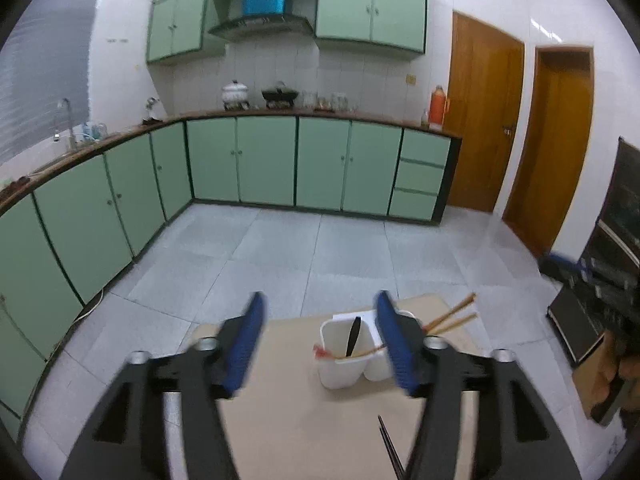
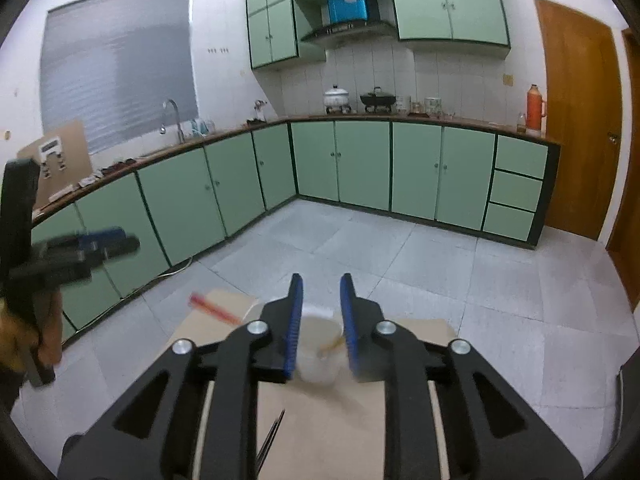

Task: Organize utensils
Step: 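Move both tools back over the two black chopsticks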

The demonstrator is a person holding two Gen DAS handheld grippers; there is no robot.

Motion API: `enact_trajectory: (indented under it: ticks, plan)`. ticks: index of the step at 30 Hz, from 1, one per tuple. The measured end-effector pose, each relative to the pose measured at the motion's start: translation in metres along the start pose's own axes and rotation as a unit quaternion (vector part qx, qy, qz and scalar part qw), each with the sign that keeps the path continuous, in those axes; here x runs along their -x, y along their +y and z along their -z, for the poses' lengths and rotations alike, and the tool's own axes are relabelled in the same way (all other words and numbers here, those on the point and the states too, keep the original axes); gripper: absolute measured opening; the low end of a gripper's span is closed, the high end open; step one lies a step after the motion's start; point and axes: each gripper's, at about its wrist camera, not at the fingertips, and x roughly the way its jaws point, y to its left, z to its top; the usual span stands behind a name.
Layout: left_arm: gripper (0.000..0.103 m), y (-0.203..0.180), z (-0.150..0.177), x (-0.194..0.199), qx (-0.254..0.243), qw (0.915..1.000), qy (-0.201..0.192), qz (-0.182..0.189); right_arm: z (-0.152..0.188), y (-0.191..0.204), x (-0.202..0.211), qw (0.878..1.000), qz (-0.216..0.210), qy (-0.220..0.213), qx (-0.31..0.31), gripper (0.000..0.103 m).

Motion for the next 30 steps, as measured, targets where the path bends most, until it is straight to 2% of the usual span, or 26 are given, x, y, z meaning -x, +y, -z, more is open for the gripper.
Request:
enact_trajectory:
  ticks: [1,4,9,13,16,19,26,30]
  plan:
    - [0.073,0.001,0.012,0.014,0.002,0.9999,-0.013,-0.003,0.019,0.003,0.012,1.0,0.001,-0.002,0.002,0.022]
    - [0.079,-0.003,0.058,0.045,-0.005,0.9996,-0.028,-0.009,0.091,0.015,0.033,1.0,0.011,0.012,0.005,0.023]
    - [0.087,-0.006,0.152,0.07,0.021,0.9994,-0.025,-0.012,0.237,0.044,0.036,0.996,0.019,0.087,-0.024,0.023]
    - [0.088,-0.01,0.222,0.083,0.035,0.9991,-0.013,-0.02,0.305,0.078,0.025,0.991,0.009,0.136,-0.002,0.023]
    - [0.088,-0.01,0.253,0.089,0.04,0.9989,-0.003,-0.027,0.326,0.107,0.019,0.988,0.005,0.143,0.048,0.023]
    - [0.088,-0.005,0.268,0.093,0.055,0.9982,0.006,-0.023,0.33,0.121,0.009,0.988,0.0,0.144,0.059,0.023]
    - [0.088,-0.005,0.276,0.089,0.054,0.9981,0.012,-0.028,0.328,0.131,-0.002,0.99,-0.007,0.128,0.063,0.023]
    - [0.088,-0.003,0.277,0.083,0.055,0.9979,0.015,-0.03,0.324,0.123,-0.01,0.991,-0.003,0.122,0.053,0.022]
